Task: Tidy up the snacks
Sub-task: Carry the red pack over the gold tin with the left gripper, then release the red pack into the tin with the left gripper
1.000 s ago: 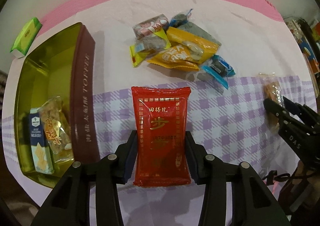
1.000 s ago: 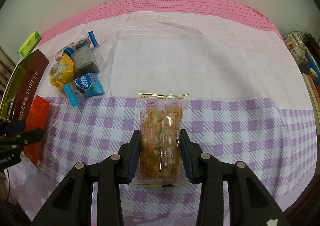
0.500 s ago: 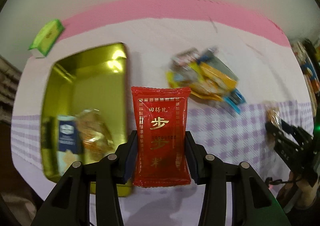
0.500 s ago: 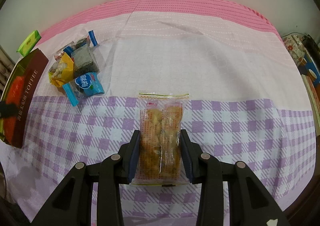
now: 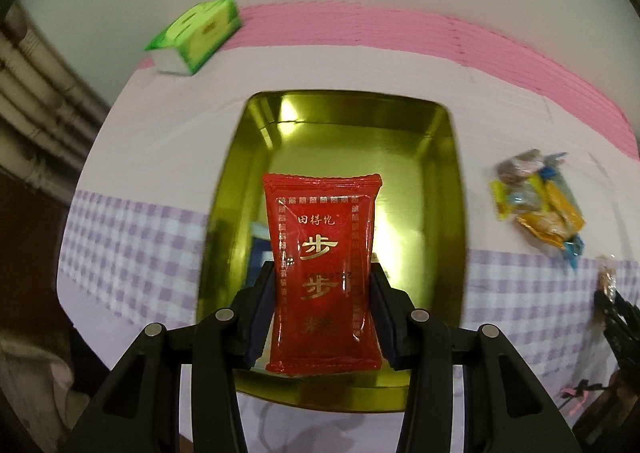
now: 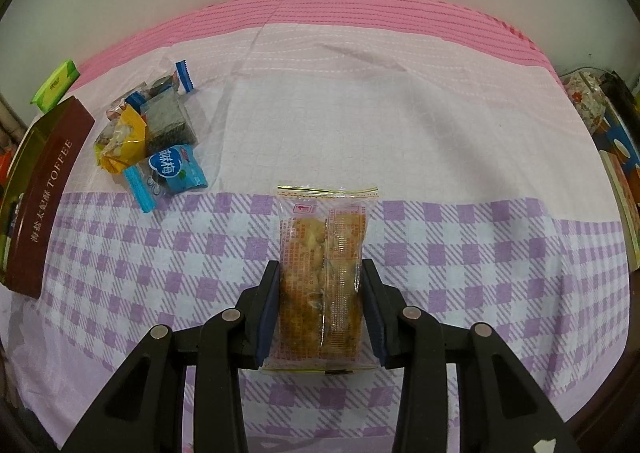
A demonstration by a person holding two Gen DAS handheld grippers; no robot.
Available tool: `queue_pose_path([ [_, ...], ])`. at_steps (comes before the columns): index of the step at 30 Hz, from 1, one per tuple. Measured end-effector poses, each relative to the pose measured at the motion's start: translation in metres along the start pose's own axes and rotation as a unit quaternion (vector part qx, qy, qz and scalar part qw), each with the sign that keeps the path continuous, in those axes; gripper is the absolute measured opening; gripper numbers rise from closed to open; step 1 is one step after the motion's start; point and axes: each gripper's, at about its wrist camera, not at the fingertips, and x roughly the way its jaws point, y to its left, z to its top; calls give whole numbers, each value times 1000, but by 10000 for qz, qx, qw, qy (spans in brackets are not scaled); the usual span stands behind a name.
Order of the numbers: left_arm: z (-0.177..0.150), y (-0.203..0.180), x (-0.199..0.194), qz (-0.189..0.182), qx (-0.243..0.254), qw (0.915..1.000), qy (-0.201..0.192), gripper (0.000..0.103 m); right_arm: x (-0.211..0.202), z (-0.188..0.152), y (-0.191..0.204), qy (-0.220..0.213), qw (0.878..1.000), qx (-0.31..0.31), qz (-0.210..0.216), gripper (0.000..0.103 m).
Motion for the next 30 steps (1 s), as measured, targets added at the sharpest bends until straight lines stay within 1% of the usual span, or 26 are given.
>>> queue_pose_path([
  [3, -1, 11, 9, 23, -8, 10000, 68, 45, 0, 0, 2, 3, 10000, 13, -17, 37],
  [11, -8, 24, 30, 123, -23, 9996, 258, 45, 1, 1, 2, 52, 9999, 64, -82, 37],
  [17, -12, 27, 39, 228, 87, 9992, 316, 45, 1, 3, 4, 92, 9998, 111, -131, 37],
  [21, -15, 29, 46, 205, 83, 9990, 387, 45, 1, 3, 4, 104, 9998, 115, -144, 37],
  [30, -19, 35, 47, 7, -46, 9996, 277, 47, 2, 4, 5, 123, 9996, 161, -182, 37],
])
